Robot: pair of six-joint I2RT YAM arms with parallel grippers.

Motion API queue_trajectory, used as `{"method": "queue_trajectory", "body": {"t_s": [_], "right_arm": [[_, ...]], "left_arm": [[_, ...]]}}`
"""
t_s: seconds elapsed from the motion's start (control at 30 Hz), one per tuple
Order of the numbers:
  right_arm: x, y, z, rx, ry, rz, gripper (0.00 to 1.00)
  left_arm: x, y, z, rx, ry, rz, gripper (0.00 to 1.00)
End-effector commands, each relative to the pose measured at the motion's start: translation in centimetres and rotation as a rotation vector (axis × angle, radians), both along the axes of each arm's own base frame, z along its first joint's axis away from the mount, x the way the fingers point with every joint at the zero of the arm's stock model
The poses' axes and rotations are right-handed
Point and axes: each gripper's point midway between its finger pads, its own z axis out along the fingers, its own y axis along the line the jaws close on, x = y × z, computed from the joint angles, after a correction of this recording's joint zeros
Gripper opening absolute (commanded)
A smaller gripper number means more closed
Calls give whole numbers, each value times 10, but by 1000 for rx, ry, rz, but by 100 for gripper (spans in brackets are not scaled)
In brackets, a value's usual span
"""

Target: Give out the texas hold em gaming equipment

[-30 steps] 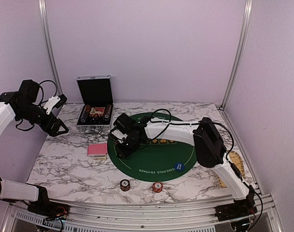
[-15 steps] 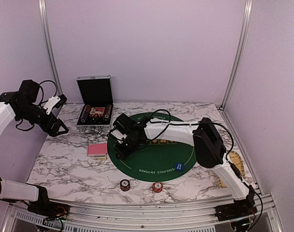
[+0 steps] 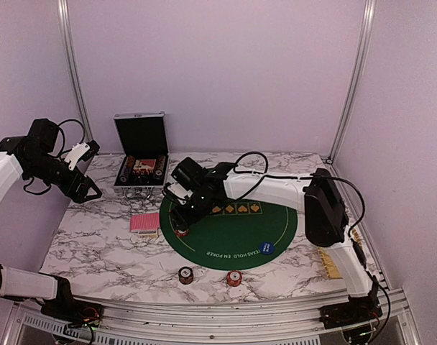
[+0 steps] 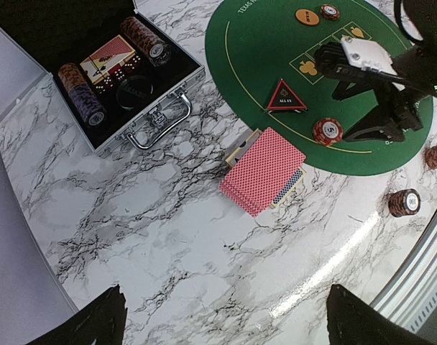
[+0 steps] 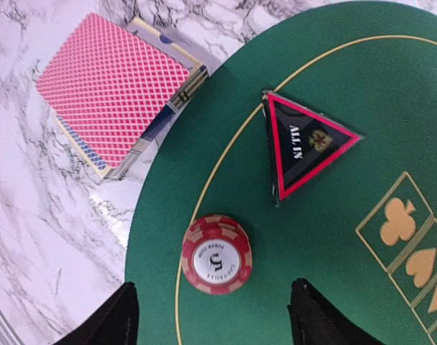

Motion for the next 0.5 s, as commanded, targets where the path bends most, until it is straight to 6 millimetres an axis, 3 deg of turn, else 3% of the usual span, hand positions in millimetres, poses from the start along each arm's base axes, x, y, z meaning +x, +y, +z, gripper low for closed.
{"method": "queue_trajectory", "body": {"t_s": [0.0,0.13,0.17,0.27,0.47], "right_arm": [[-21,-20,66,29,-73,19,75],[-56,-59,67,-19,-45,20,84],[-68,-75,56,-55,-21,23,88],[-97,-110,48,-115,9,20,95],[-144,-149,41,-161,73,19,99]], "left_arm": [[-6,-1,7,0,-5,-13,99],[-6,-1,7,0,-4,-16,99],[-6,-1,7,1,-4,-15,99],[-5,-1,8,4,-9,-18,99],[-5,-1,9,5,-9,-20,99]]}}
